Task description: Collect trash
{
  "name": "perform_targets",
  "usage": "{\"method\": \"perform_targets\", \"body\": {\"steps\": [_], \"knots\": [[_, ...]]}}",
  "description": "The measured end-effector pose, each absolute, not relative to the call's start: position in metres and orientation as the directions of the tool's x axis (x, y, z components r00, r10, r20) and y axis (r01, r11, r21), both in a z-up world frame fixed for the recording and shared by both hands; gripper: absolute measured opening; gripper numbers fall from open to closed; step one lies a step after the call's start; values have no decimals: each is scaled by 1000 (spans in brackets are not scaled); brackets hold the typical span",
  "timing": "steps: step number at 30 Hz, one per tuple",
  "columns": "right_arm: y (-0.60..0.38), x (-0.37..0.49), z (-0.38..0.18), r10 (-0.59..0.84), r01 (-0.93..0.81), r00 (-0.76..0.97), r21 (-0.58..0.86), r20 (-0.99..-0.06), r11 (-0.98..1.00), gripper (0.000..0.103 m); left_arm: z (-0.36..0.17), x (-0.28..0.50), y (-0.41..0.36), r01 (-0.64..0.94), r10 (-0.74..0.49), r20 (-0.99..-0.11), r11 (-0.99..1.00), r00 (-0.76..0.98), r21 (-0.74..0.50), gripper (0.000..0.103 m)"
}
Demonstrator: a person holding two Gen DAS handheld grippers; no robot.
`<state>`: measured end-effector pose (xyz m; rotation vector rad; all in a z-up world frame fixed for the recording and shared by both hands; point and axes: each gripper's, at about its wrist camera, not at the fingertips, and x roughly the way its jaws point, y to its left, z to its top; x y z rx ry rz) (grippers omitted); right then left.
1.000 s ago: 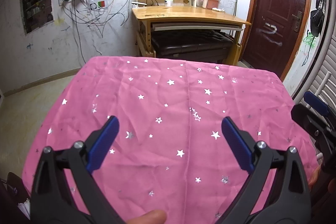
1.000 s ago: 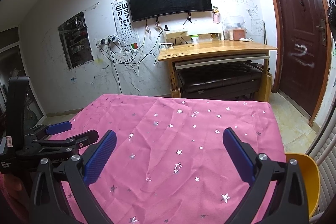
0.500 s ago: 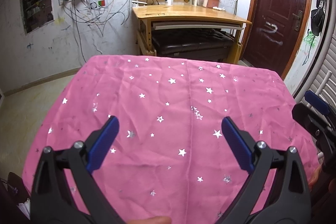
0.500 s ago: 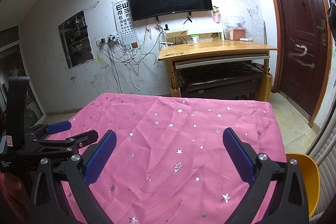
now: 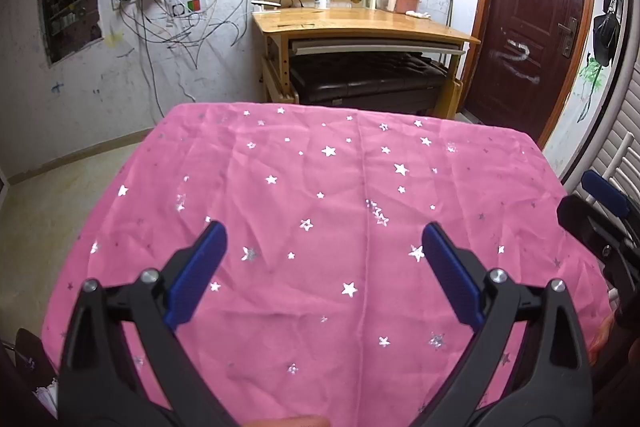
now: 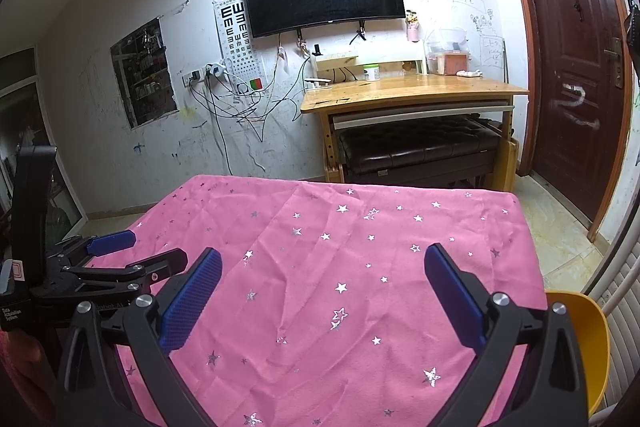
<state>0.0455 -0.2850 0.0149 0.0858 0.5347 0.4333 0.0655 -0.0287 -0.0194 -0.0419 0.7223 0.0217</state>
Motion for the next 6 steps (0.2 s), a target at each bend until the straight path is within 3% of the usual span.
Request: {"method": "perform_targets", "body": {"steps": [6], "knots": [[-283, 47, 13, 420, -376, 771, 189, -479, 907, 95, -20, 65, -28, -34, 5, -665, 999, 747, -31, 94]]}}
